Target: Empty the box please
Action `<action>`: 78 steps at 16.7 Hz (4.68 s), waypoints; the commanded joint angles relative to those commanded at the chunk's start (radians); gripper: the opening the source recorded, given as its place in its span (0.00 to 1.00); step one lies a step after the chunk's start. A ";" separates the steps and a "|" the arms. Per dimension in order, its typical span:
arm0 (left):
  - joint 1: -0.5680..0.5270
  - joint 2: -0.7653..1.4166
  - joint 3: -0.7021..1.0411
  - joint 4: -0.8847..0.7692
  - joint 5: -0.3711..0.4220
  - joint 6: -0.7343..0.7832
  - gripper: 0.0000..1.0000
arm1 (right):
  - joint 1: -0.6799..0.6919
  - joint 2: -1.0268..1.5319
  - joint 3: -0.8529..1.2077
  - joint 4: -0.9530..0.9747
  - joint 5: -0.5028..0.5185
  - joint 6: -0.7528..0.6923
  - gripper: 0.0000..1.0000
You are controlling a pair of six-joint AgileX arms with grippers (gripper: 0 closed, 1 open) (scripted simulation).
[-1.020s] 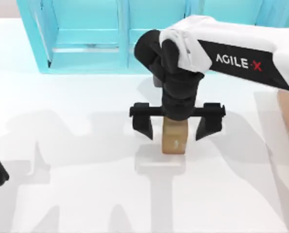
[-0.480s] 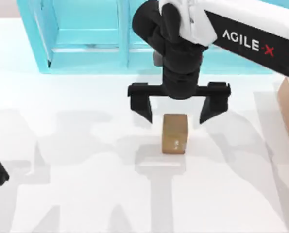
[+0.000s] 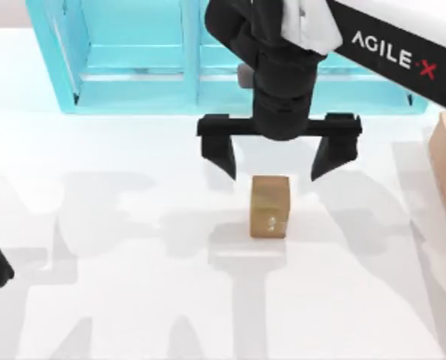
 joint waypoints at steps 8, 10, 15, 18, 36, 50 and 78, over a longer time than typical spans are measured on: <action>0.000 0.000 0.000 0.000 0.000 0.000 1.00 | -0.357 -0.094 -0.098 -0.009 -0.005 -0.359 1.00; 0.000 0.000 0.000 0.000 0.000 0.000 1.00 | -0.521 -0.140 -0.142 -0.007 -0.005 -0.532 1.00; 0.000 0.000 0.000 0.000 0.000 0.000 1.00 | -0.892 -0.252 -0.250 -0.001 -0.006 -0.916 1.00; 0.000 0.000 0.000 0.000 0.000 0.000 1.00 | -1.002 -0.298 -0.297 0.004 -0.007 -1.028 1.00; 0.000 0.000 0.000 0.000 0.000 0.000 1.00 | -1.013 -0.270 -0.601 0.336 -0.011 -1.044 1.00; 0.000 0.000 0.000 0.000 0.000 0.000 1.00 | -1.021 -0.257 -0.633 0.383 -0.007 -1.046 0.47; 0.000 0.000 0.000 0.000 0.000 0.000 1.00 | -0.981 -0.276 -0.235 0.054 -0.014 -1.004 0.00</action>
